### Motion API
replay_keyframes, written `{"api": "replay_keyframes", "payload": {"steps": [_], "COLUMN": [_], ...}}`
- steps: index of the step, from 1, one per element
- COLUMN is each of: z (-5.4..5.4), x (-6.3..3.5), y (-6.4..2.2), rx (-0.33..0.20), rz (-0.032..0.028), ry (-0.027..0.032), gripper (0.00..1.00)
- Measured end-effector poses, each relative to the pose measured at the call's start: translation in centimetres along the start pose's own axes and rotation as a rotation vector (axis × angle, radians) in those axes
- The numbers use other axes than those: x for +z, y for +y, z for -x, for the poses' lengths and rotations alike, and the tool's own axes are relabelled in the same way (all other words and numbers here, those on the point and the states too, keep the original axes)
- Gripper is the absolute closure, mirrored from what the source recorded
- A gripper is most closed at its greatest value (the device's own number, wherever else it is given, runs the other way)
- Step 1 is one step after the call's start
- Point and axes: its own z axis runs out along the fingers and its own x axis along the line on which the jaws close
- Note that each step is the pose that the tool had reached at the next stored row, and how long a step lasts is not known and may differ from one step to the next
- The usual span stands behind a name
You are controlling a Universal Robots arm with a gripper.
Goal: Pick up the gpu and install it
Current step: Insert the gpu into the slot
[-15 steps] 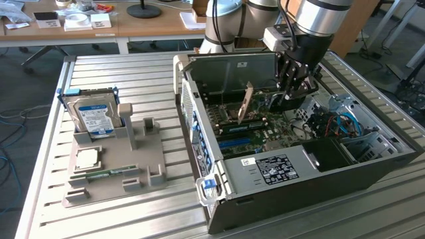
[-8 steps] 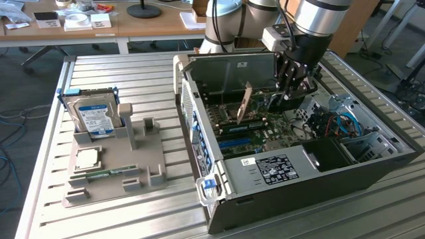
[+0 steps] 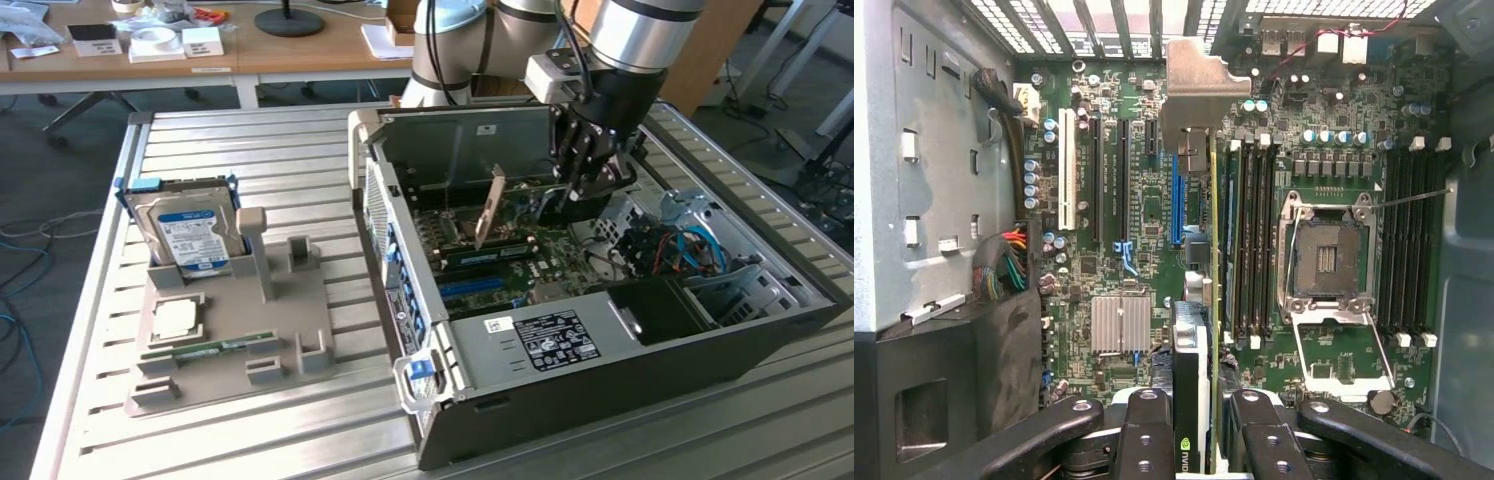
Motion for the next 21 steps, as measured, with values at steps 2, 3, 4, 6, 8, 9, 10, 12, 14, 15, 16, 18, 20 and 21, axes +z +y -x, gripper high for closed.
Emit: {"api": "replay_keyframes", "payload": {"steps": [2,3,4,6,8,9,10,12,14,15,16,18,20,21], "z": [0.0,0.0,-0.01,0.0,-0.01,-0.01,-0.01,-0.01,0.0,0.0,-0.01,-0.01,-0.01,-0.01], "x": [0.0,0.0,0.01,0.1,0.15,0.16,0.15,0.16,0.2,0.26,0.31,0.36,0.36,0.37], "y": [0.0,0.0,0.0,0.0,0.0,0.0,0.0,0.0,0.0,0.0,0.01,0.01,0.01,0.01], "rx": [0.0,0.0,0.0,0.0,0.0,0.0,0.0,0.0,0.0,0.0,0.0,0.0,0.0,0.0], "rz": [0.0,0.0,0.0001,-0.0001,0.0,0.0001,0.0001,0.0,0.0,-0.0001,0.0,0.0001,0.0001,0.0], "ry": [0.0,0.0001,0.0002,-0.0001,0.0002,0.0002,0.0003,0.0002,-0.0001,-0.0004,-0.0002,0.0002,0.0003,0.0001], "gripper": [0.73,0.73,0.73,0.73,0.73,0.73,0.73,0.73,0.73,0.73,0.73,0.73,0.73,0.73]}}
